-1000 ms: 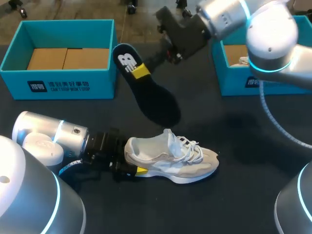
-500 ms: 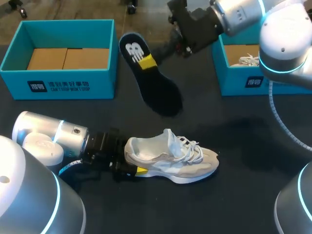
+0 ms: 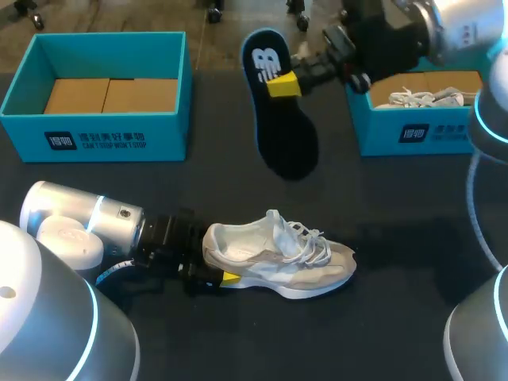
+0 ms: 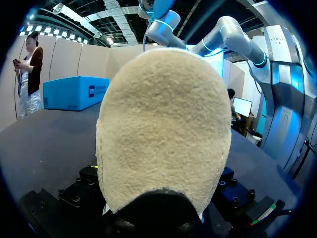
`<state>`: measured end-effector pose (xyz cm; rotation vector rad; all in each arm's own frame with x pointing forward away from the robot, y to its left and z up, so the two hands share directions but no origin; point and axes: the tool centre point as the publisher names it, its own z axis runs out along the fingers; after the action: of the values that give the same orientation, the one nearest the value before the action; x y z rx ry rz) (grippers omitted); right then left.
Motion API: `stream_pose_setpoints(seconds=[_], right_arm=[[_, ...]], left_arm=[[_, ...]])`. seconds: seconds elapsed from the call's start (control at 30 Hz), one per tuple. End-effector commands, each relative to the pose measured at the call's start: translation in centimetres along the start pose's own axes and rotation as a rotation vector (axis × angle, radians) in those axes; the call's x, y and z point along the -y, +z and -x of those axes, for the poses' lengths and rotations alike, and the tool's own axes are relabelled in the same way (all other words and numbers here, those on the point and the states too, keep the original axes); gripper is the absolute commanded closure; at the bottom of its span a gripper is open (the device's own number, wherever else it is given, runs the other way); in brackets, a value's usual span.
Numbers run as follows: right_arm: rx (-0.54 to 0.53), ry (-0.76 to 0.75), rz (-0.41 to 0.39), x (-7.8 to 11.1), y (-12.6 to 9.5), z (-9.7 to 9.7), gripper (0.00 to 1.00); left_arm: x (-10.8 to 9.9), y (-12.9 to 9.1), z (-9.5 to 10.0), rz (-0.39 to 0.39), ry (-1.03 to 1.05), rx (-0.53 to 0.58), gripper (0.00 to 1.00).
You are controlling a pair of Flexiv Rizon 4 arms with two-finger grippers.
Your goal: Take the shoe out of the shoebox, open the shoe tongue, remove and reinsert the insole, then place the shoe into the shoebox
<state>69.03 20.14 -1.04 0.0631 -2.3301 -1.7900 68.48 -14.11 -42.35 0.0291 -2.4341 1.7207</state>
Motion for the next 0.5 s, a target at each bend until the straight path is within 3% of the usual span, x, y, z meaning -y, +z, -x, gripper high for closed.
stream_pose_setpoints(seconds=[0.03,0.17,0.37,0.5], right_arm=[[0.025,-0.001,0.021,0.5,-0.2,-1.1,1.0],[0.035,0.006,0.02,0.4,-0.5,-1.3,1.0],[0.096,0.06,0.066,-1.1,-2.5,-3.4,1.0],[0.094,0.091,0.132,-1.6,-3.4,-4.2,1.0]], left_arm=[[-0.2,0.2,0.2,0.001,-0.001,0.0,1.0],[-0.2,0.2,0.2,0.001,-0.001,0.0,1.0],[-0.2,0.2,0.2,0.001,-0.001,0.0,1.0],[-0.2,0.2,0.2,0.001,-0.001,0.0,1.0]])
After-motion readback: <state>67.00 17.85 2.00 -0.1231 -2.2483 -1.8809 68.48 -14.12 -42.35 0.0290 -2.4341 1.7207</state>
